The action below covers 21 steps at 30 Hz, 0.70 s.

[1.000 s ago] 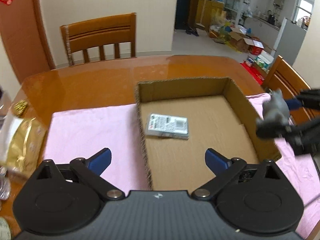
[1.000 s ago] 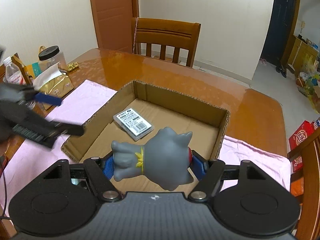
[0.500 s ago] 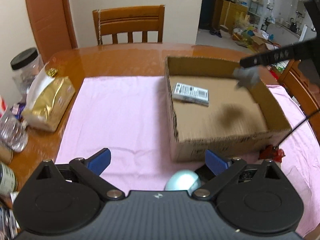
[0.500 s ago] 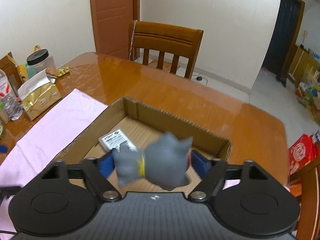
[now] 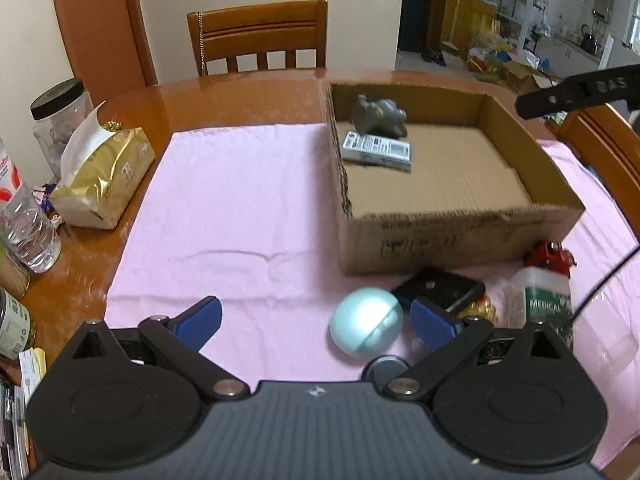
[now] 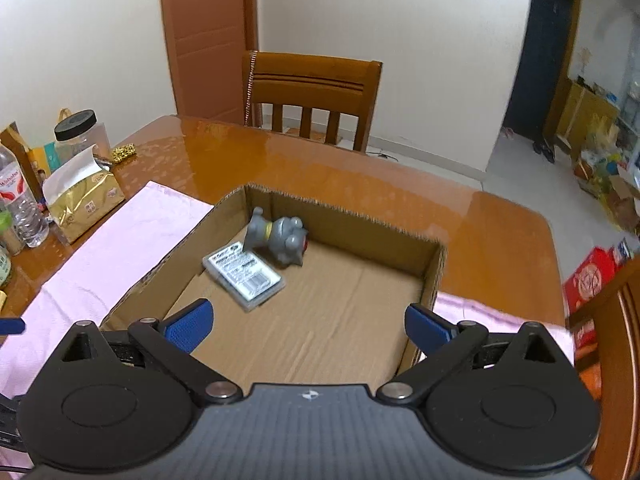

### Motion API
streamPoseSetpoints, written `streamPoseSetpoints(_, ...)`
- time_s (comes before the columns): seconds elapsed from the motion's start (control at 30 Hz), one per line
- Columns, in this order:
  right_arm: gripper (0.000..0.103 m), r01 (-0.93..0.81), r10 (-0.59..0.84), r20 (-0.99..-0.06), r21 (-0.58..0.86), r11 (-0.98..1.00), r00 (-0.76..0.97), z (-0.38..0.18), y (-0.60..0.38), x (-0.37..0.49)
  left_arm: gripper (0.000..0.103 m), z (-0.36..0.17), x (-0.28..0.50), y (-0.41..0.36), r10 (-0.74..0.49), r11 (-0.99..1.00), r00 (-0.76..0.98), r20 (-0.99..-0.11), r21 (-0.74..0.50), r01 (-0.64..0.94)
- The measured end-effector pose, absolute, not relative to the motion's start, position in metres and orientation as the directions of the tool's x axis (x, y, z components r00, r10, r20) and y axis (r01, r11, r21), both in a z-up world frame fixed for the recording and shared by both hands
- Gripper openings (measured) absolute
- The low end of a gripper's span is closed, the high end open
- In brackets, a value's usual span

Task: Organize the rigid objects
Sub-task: 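Grasp the clear plastic jar with the right gripper while the left gripper approaches the black oval case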

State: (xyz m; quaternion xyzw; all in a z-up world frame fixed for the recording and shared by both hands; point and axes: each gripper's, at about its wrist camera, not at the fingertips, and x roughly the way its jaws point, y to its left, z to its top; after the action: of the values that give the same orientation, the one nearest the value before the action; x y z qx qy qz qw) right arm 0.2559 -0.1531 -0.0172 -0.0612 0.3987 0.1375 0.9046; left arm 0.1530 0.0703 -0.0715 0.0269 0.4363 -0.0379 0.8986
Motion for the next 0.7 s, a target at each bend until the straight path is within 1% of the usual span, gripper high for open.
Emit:
streamPoseSetpoints(0.13, 0.103, -0.255, 0.193, -0.745, 0.032, 0.967, 0.638, -0.026, -0.159, 0.228, 0.100, -0.075, 0.144, 0.067, -0.032, 0.995, 0.620, -0.784, 0.037, 0.098)
streamPoseSetpoints(0.23, 0.103, -0.221, 0.176, -0.762, 0.044, 0.974, 0.623, -0.038, -0.163, 0.204, 0.100, -0.079, 0.136, 0.065, -0.046, 0.992, 0.612, -0.790, 0.036, 0.122)
streamPoseSetpoints(0.5, 0.103, -0.148, 0.105, -0.832, 0.027, 0.989, 0.545, -0.080, -0.180, 0.137, 0.100, -0.099, 0.116, 0.063, -0.110, 0.983, 0.565, -0.818, -0.006, 0.183)
streamPoseSetpoints(0.7, 0.103, -0.094, 0.062, -0.875, 0.019, 0.995, 0.480, -0.111, -0.189, 0.112, 0.100, -0.114, 0.104, 0.061, -0.139, 0.973, 0.524, -0.840, -0.017, 0.232)
